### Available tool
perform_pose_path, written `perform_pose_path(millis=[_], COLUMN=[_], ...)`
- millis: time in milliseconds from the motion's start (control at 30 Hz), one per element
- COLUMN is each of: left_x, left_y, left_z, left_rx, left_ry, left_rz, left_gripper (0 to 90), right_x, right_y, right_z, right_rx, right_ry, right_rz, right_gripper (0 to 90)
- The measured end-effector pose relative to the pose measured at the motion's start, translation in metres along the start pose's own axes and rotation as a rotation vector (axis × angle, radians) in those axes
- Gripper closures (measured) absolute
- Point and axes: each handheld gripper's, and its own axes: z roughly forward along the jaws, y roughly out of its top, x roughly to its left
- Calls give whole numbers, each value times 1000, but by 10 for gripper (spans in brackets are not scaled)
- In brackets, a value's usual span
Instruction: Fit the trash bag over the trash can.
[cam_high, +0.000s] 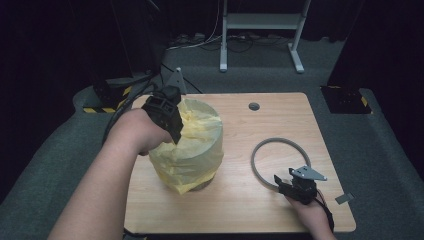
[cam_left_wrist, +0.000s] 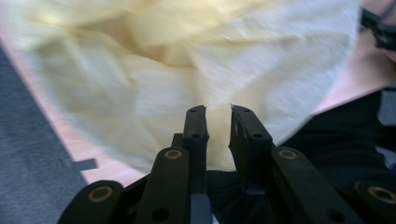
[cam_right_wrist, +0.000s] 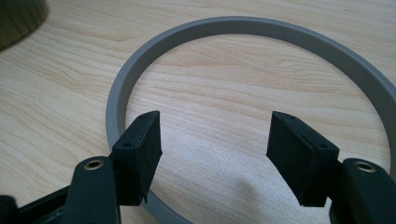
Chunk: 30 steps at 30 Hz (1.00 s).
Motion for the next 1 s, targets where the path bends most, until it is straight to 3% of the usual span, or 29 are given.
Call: perform_pose_path(millis=[167,267,367,433,467,500,533,600,633,700,767,833,933,1000], left_x=[0,0,-1,-2,-2,-1,0,3,7,11,13,8,1,-3], left_y=[6,12,19,22,25,26,31,36,42,50,59,66,72,73], left_z=[54,66,54,41,31,25,16,12,14,25,43,66,89,98], left_rx=[116,137,98,71,47,30,-14,-52,-69,-70,-57,-37,-14,11], left_ry=[11,18,4,9,22,32,66,115,160,188,163,98,37,31], left_rz=[17,27,32,44,43,43,41,30,20,4,2,13,42,53], left_gripper=[788,780,634,592,603,688,728,820,843,856,804,755,607,504], right_x=[-1,-1,-2,-2,-2,-2,-2,-1,-1,0,0,-1,-1,-1], right_y=[0,0,0,0,0,0,0,0,0,0,0,0,0,0], right_z=[0,0,1,1,1,1,1,1,1,1,1,2,3,3], right_rx=[-1,-1,0,0,0,1,-1,0,0,0,1,0,2,4], right_ry=[0,-2,-2,-1,-1,-2,0,0,0,2,4,4,5,6], right_rz=[-5,-6,-4,-4,-3,-5,-6,-7,-9,-9,-11,-12,-13,-15], right_gripper=[353,353,354,354,354,354,354,354,354,354,355,355,358,360])
